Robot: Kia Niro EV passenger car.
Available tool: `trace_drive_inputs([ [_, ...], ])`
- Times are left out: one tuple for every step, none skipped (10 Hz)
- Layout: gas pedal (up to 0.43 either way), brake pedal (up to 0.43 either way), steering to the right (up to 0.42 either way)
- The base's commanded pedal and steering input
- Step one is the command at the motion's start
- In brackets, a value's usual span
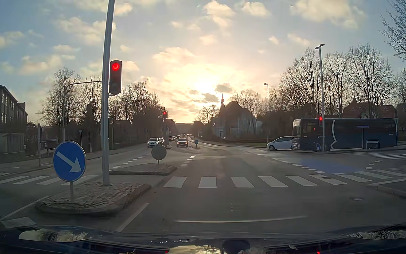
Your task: Follow the waypoints while adhering to traffic rules and regulations
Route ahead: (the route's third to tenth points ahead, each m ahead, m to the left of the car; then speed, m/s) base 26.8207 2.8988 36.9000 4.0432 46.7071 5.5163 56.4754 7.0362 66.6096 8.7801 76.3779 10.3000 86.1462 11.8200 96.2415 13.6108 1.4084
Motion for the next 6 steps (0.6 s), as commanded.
trace_drive_inputs([
  [0.000, 0.293, 0.042],
  [0.000, 0.293, 0.042],
  [0.000, 0.287, 0.042],
  [0.000, 0.280, 0.042],
  [0.000, 0.274, 0.042],
  [0.000, 0.274, 0.042],
])
